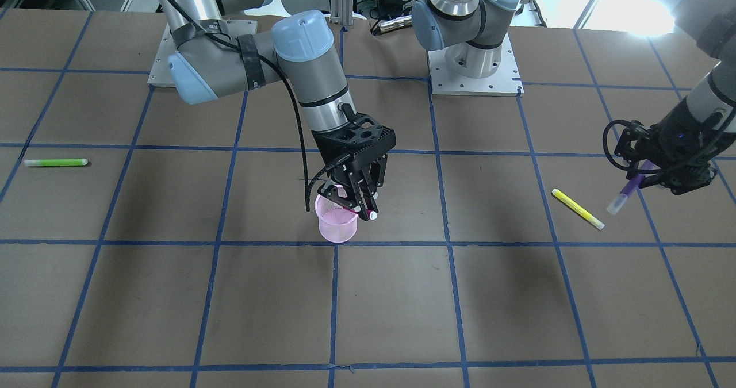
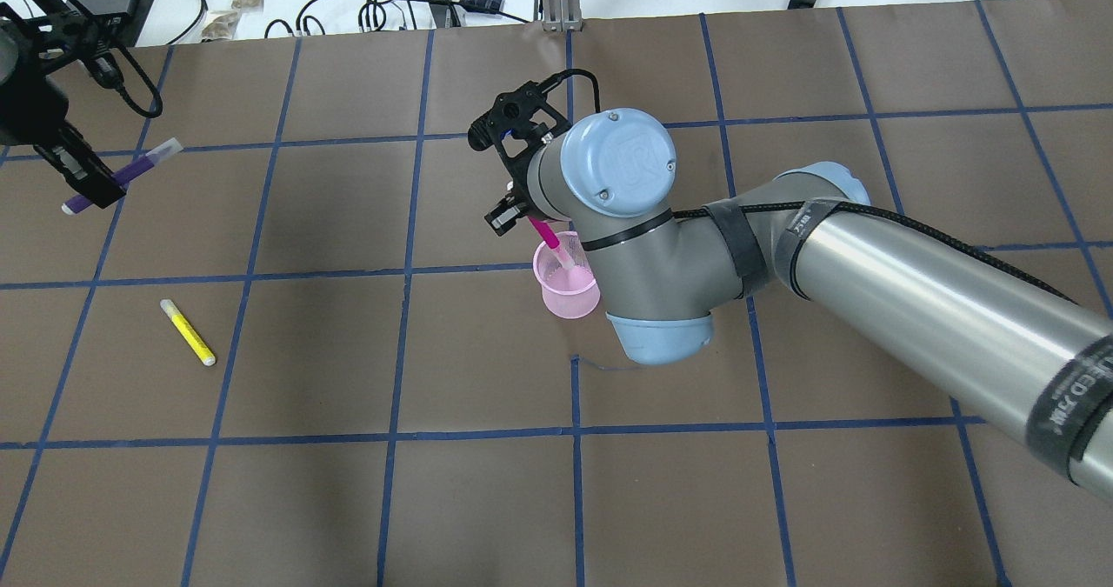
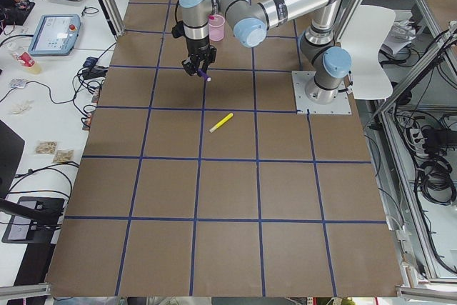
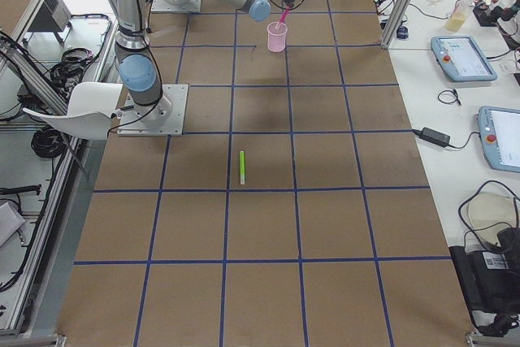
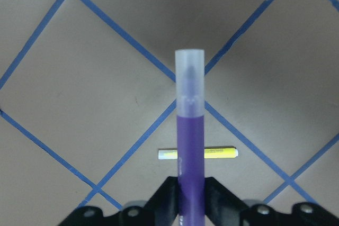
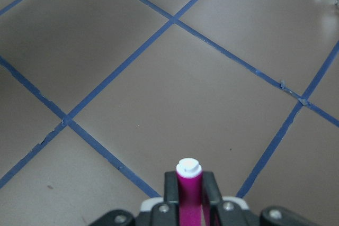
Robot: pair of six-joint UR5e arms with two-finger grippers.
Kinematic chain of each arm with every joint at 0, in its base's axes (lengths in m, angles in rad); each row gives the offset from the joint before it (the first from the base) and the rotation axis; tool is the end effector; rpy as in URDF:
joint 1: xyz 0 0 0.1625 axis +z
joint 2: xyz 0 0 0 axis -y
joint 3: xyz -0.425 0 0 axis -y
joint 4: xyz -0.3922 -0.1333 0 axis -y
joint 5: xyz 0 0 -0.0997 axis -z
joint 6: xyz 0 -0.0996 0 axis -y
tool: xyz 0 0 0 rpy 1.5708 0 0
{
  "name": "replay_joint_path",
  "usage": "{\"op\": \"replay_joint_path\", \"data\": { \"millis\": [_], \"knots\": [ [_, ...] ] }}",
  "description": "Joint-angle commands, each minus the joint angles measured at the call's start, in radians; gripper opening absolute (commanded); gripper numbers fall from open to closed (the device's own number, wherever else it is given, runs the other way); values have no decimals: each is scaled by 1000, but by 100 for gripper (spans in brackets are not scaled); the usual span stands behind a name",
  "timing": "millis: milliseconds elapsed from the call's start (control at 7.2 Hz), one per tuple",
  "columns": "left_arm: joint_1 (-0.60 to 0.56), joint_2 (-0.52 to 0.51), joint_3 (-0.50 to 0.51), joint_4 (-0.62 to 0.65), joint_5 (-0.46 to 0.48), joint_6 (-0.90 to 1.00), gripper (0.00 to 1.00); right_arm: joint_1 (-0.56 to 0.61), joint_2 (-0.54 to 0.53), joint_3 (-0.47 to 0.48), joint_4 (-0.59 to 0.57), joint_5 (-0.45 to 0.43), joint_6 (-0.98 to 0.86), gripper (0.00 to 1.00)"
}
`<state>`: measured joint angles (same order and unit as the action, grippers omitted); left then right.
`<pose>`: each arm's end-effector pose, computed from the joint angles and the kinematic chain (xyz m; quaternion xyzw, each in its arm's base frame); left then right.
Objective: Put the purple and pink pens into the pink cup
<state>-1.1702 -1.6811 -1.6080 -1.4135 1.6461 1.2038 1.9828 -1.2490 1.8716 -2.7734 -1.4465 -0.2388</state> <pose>0.0929 -0.5421 0.4289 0.3904 0.9198 0.0237 0.0297 0.3700 -0.4828 0.3089 -0.3226 0.9005 -0.2792 0.0840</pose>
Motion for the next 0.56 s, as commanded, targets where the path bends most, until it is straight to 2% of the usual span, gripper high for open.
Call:
{"op": "replay_joint_path", "data": {
  "millis": [0,139,278,417],
  "knots": [
    [-54,29,-3,-44,1,-104,0,-2,5,6,5,-2,39,59],
    [-104,32,0,-54,33,-145,0,-12,5,1,11,-2,47,87],
    [-176,41,3,-51,67,-168,0,-51,-9,-6,30,9,74,100],
    [-230,41,3,-55,90,-266,0,-129,-45,-26,152,20,67,100]
  ]
}}
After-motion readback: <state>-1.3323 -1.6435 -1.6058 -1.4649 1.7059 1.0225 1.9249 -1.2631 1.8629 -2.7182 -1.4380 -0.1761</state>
